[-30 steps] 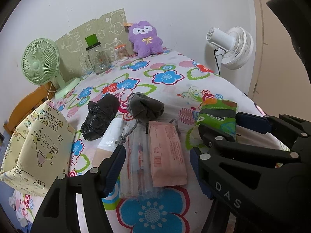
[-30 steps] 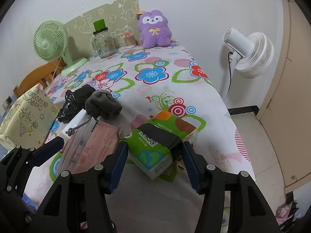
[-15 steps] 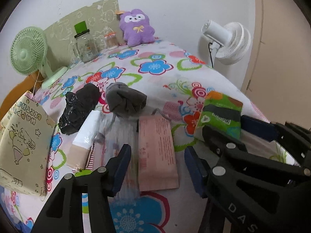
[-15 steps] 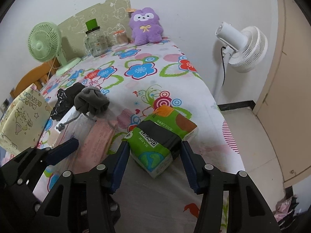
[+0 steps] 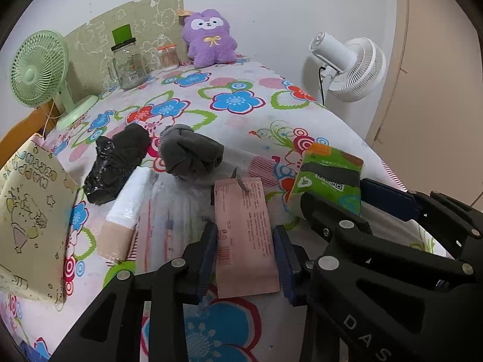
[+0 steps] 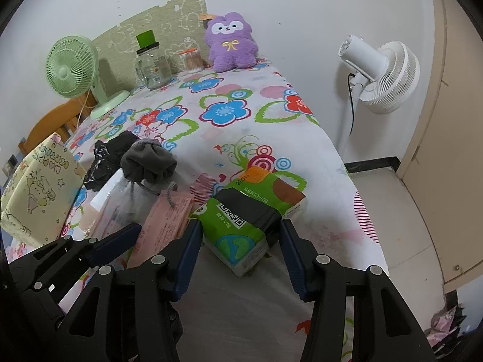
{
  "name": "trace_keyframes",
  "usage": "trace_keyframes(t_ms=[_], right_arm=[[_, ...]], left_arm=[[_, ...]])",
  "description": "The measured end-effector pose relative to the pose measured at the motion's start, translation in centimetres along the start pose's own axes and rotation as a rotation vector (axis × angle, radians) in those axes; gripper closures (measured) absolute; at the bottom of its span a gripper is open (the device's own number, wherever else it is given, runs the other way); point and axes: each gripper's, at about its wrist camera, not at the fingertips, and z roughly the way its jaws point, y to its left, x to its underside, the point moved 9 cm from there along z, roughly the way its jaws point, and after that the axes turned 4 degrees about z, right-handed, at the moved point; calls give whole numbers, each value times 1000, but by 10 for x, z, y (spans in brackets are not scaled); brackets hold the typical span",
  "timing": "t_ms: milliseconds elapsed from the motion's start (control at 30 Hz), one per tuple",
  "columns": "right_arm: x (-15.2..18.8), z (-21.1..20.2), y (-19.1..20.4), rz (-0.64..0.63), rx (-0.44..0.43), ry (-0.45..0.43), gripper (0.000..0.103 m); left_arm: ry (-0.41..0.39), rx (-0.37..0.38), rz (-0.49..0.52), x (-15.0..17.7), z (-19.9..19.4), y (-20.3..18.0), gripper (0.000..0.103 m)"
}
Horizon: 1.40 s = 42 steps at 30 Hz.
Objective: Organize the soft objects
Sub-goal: 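Lift the green pack with the right tool while the left tool lifts the pink packet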
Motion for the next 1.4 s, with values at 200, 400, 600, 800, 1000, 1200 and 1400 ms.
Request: trace_keyframes(t_ms=[200,400,600,800,1000,1200,1400], right_arm=[[-5,-13,11,-15,-3,-25,50],[-6,-24,24,-25,-18,-40,57],[1,-25,39,-34,-47,-23,64],[5,-24,52,-40,-85,-12,80],[6,-23,61,-50,-94,-10,88],[-1,-31,70,-68,-99,-28,91],[-14,-43,82,-85,-101,-60,92]], left_arm=[[-31,1,-5,-2,-16,6,65],[-54,-9,-15,-2,-30,17,65],[-49,-13,-31,7,-34,26,65],[-51,-14,-48,12,-38,34,65],[-54,-19,-59,14,-42,40,65],[-76,-28,-66,8,-53,48,65],[-106,-43,-68,-2,-66,59,65]])
